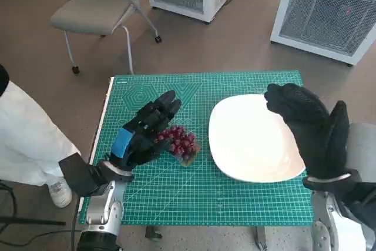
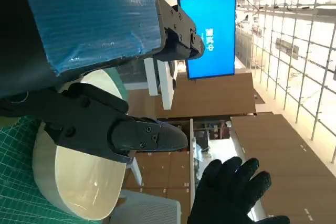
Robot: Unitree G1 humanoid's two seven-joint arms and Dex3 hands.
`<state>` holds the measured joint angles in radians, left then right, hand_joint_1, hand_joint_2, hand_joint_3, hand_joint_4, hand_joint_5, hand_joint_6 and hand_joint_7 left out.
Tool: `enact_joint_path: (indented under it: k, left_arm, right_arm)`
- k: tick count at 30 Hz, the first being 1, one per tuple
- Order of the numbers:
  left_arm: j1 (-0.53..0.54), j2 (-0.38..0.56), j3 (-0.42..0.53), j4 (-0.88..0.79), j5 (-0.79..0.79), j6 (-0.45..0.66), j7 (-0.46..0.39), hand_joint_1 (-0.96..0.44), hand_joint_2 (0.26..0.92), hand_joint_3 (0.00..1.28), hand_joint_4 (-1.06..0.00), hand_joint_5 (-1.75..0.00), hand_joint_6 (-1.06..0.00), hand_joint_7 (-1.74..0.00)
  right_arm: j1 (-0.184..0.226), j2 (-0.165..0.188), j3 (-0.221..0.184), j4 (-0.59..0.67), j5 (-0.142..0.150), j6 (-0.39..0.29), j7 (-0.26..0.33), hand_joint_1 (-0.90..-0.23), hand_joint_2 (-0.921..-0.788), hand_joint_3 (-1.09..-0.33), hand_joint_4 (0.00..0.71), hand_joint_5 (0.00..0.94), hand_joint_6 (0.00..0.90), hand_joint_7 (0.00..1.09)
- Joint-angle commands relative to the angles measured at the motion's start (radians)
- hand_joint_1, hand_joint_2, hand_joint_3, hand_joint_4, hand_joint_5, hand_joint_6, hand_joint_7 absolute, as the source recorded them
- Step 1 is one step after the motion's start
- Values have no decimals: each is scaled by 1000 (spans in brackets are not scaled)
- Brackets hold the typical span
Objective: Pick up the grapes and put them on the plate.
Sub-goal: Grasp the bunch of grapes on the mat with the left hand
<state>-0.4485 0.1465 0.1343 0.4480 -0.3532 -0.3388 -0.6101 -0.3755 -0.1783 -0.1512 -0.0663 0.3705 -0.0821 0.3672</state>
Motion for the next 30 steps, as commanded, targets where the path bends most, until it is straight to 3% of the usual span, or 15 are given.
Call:
enact_joint_path:
  k: [1, 12, 14, 17, 19, 24, 30]
  left_arm:
    - [4, 2, 2, -12, 2, -1, -1, -455, 921, 225, -300, -1, -422, -1]
    - [1, 26, -5, -15, 57, -47, 23, -427, 921, 173, -295, -1, -415, -1]
    - [4, 60, -25, -25, 156, -101, 63, -412, 921, 122, -276, -1, -394, -1]
    - [23, 174, -84, -110, 455, -144, 171, -398, 893, 55, -173, 0, -300, 0]
    - [48, 243, -121, -241, 638, -47, 199, -374, 849, 28, -92, 1, -209, 0]
    - [83, 279, -180, -533, 885, 298, 123, -257, 738, 5, -12, 1, -81, -6]
    - [94, 257, -215, -607, 983, 374, 122, -184, 699, 1, 0, 1, -103, -23]
  right_arm:
    - [24, 2, 3, 7, -3, 12, -3, -331, -921, -597, 472, 837, 265, 983]
    - [26, 0, 3, -2, -1, 20, -5, -331, -921, -597, 472, 837, 264, 982]
    - [26, -2, 1, -3, 1, 21, -4, -332, -921, -597, 472, 837, 263, 982]
    - [26, -4, -1, -1, 2, 22, -2, -332, -921, -597, 472, 837, 262, 981]
    - [25, -5, -3, 1, 3, 22, -1, -332, -921, -596, 472, 838, 260, 980]
    - [26, -8, -5, -1, 4, 22, 1, -332, -921, -597, 470, 837, 258, 980]
    - [26, -11, -7, 1, 5, 21, 3, -332, -921, -597, 463, 835, 256, 980]
